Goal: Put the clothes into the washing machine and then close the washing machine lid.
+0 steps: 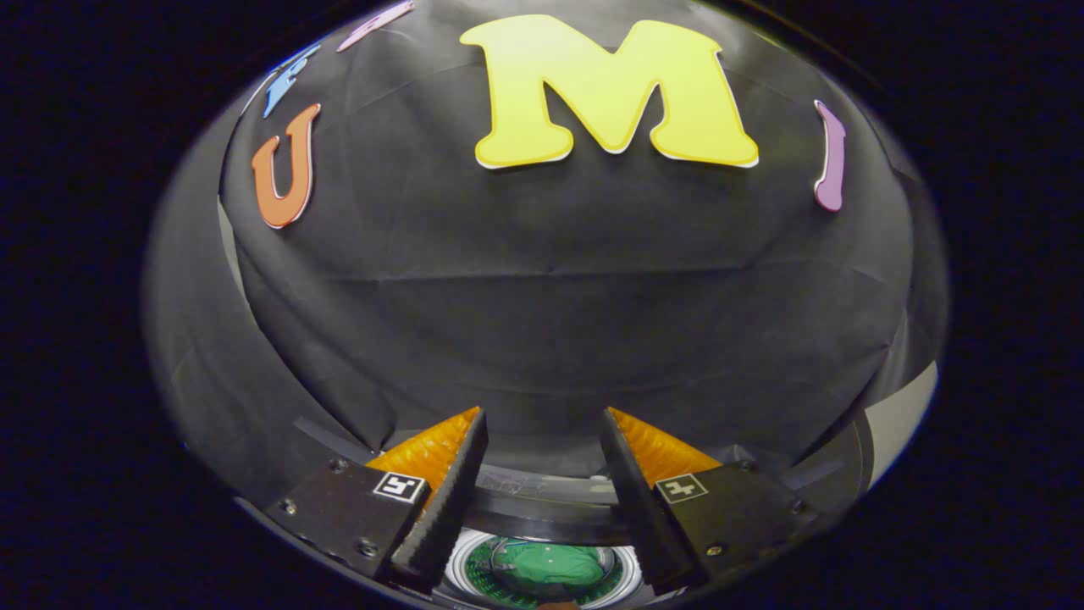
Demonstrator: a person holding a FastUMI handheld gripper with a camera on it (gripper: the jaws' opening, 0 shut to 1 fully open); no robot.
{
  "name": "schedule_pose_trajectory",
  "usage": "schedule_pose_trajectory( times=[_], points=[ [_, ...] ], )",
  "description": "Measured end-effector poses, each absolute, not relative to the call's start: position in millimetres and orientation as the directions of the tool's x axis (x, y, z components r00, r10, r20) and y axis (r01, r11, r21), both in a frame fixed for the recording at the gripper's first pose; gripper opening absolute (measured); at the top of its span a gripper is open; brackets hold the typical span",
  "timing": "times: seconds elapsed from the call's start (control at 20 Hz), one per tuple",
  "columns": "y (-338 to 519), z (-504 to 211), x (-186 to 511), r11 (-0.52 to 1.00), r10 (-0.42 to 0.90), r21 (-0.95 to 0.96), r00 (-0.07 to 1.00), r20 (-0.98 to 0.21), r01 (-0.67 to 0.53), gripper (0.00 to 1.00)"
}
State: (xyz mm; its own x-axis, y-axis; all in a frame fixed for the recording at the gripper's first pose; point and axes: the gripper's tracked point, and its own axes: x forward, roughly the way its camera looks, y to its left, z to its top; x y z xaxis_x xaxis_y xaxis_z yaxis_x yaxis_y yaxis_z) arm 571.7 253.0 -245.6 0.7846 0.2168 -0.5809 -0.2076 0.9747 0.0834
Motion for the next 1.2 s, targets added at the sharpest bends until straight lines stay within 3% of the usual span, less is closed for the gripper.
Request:
schedule_pose_trajectory(
  times=[1.2],
  points=[
    [250, -258, 476, 0.975, 0.221, 0.093, 0.839, -0.497, -0.202, 0.84]
  ],
)
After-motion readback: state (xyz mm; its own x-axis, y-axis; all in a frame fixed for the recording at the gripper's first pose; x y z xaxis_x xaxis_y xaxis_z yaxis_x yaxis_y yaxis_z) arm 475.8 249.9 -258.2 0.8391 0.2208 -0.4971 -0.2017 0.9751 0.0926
